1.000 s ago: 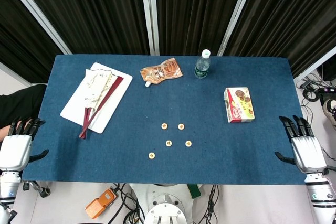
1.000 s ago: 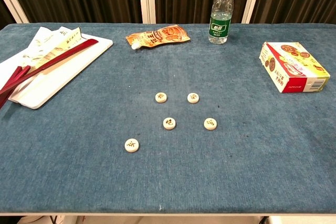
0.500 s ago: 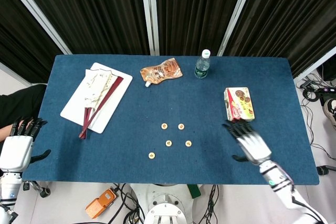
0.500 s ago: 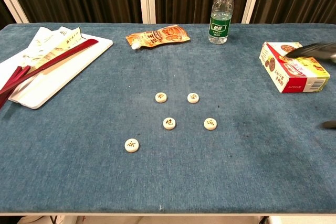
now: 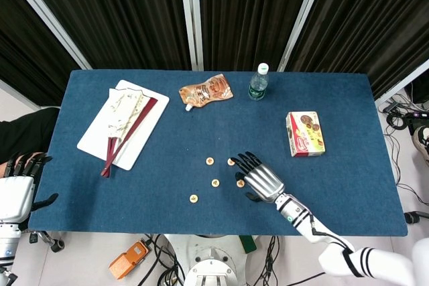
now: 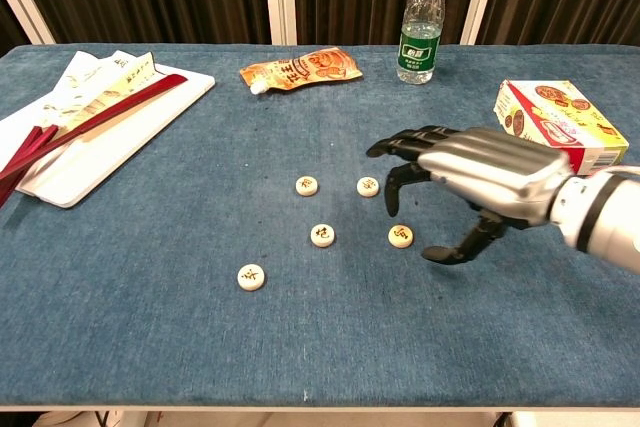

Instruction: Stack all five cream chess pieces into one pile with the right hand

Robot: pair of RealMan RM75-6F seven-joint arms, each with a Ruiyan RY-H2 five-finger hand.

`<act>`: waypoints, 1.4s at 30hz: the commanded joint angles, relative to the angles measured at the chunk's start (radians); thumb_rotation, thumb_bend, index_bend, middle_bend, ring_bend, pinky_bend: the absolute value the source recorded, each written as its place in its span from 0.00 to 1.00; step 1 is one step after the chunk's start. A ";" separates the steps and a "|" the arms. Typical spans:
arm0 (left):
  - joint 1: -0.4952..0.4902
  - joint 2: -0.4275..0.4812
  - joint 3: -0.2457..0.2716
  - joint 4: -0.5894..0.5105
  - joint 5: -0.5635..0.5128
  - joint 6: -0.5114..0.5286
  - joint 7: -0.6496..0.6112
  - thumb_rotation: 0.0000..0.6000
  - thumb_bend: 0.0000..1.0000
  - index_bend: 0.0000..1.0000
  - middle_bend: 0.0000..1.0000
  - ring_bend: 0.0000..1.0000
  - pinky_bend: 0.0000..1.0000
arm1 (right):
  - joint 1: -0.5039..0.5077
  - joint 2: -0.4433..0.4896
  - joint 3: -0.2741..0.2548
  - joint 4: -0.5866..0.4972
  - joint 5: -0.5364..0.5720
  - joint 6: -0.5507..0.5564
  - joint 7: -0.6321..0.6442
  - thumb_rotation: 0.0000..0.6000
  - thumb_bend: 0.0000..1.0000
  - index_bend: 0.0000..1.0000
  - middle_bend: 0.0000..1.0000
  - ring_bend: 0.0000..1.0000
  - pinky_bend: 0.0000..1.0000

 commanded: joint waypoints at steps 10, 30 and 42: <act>0.004 -0.007 -0.002 0.022 -0.002 -0.001 -0.017 1.00 0.03 0.20 0.17 0.10 0.00 | 0.038 -0.054 -0.005 0.058 0.055 -0.015 -0.023 1.00 0.44 0.48 0.10 0.06 0.10; 0.009 -0.011 -0.004 0.039 -0.009 -0.006 -0.027 1.00 0.03 0.20 0.17 0.10 0.00 | 0.069 -0.050 0.016 0.049 0.123 0.000 -0.003 1.00 0.58 0.56 0.13 0.08 0.10; 0.015 -0.007 -0.002 0.032 -0.010 -0.003 -0.023 1.00 0.03 0.20 0.17 0.10 0.00 | 0.216 -0.133 0.144 0.109 0.273 -0.099 -0.121 1.00 0.58 0.55 0.13 0.08 0.11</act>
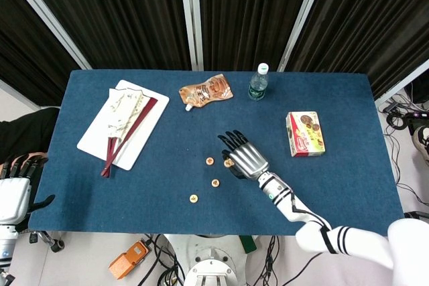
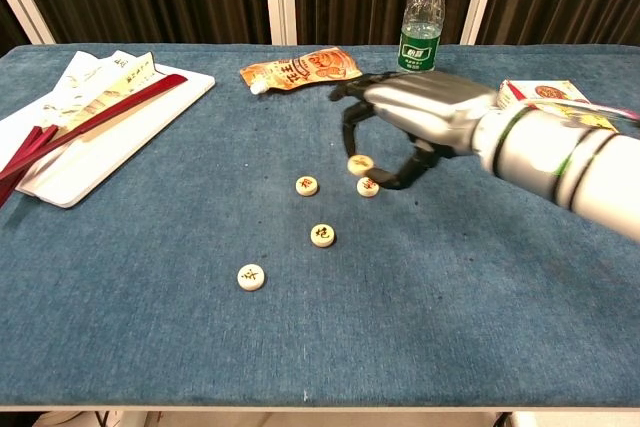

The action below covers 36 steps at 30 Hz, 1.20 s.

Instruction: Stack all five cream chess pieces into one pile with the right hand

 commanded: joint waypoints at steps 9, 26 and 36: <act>0.006 0.001 0.001 0.002 -0.012 -0.007 0.000 1.00 0.03 0.20 0.17 0.10 0.00 | 0.104 -0.132 0.035 0.145 0.117 -0.064 -0.069 1.00 0.58 0.53 0.13 0.08 0.11; 0.010 -0.001 0.000 0.011 -0.016 -0.010 -0.010 1.00 0.03 0.20 0.17 0.10 0.00 | 0.160 -0.187 0.025 0.205 0.151 -0.060 -0.077 1.00 0.58 0.49 0.13 0.08 0.11; 0.013 -0.004 -0.001 0.020 -0.020 -0.011 -0.019 1.00 0.03 0.20 0.17 0.10 0.00 | 0.169 -0.188 0.015 0.205 0.173 -0.059 -0.082 1.00 0.58 0.43 0.13 0.08 0.11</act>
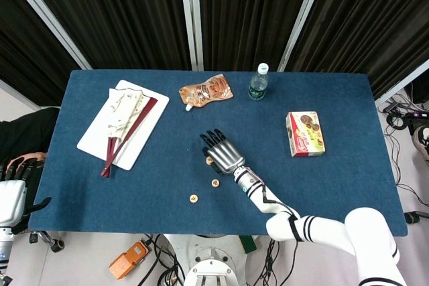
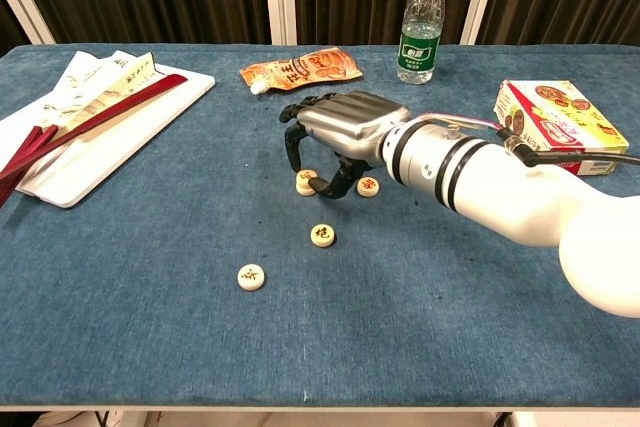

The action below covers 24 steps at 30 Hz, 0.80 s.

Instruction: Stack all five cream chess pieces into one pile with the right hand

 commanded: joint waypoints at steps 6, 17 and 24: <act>0.001 -0.001 -0.002 0.001 0.001 0.002 0.000 1.00 0.03 0.20 0.17 0.10 0.00 | -0.005 0.021 -0.014 -0.047 -0.028 0.027 0.028 1.00 0.58 0.41 0.13 0.08 0.11; 0.004 -0.004 -0.001 0.006 -0.002 -0.002 -0.006 1.00 0.03 0.20 0.17 0.10 0.00 | -0.057 0.149 -0.149 -0.236 -0.191 0.083 0.056 1.00 0.27 0.45 0.13 0.08 0.09; 0.003 -0.003 0.001 0.003 0.005 0.001 -0.002 1.00 0.03 0.20 0.17 0.10 0.00 | -0.073 0.130 -0.172 -0.220 -0.183 0.083 0.015 1.00 0.28 0.47 0.13 0.08 0.09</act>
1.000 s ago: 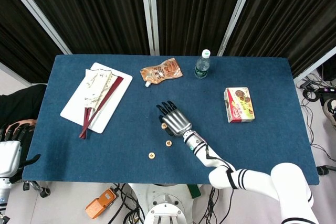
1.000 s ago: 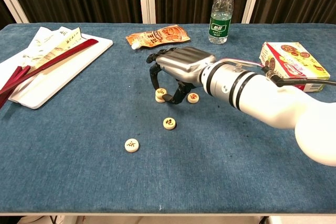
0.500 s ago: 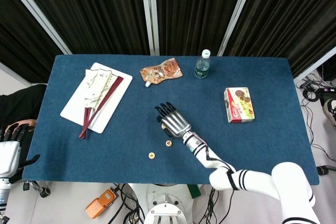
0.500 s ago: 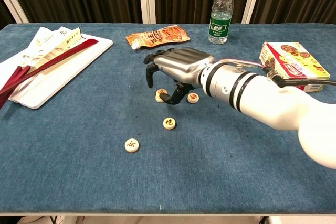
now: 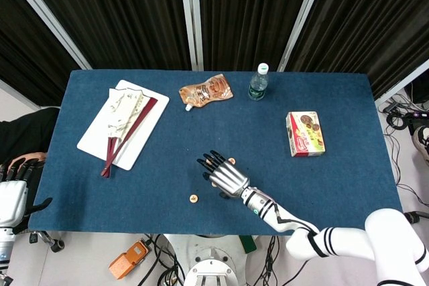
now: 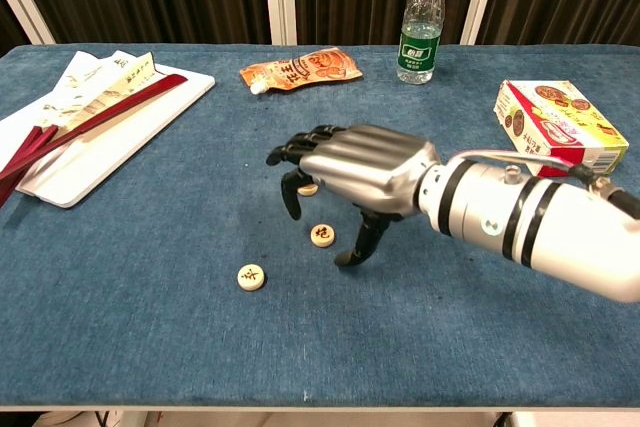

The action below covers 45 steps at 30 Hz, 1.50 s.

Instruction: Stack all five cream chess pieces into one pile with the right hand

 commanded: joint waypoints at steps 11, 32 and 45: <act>0.005 0.003 0.000 -0.006 -0.004 0.003 0.004 1.00 0.04 0.20 0.17 0.10 0.00 | 0.006 -0.032 0.020 0.049 0.018 -0.021 0.004 1.00 0.41 0.49 0.13 0.08 0.09; 0.003 0.000 -0.003 0.002 -0.011 -0.007 0.003 1.00 0.04 0.20 0.17 0.10 0.00 | 0.011 -0.036 0.050 0.067 0.053 -0.040 0.024 1.00 0.47 0.58 0.15 0.08 0.09; 0.006 0.002 -0.001 -0.002 -0.013 -0.008 0.008 1.00 0.03 0.20 0.17 0.10 0.00 | 0.084 -0.041 0.188 0.128 0.202 -0.076 -0.014 1.00 0.47 0.55 0.15 0.08 0.09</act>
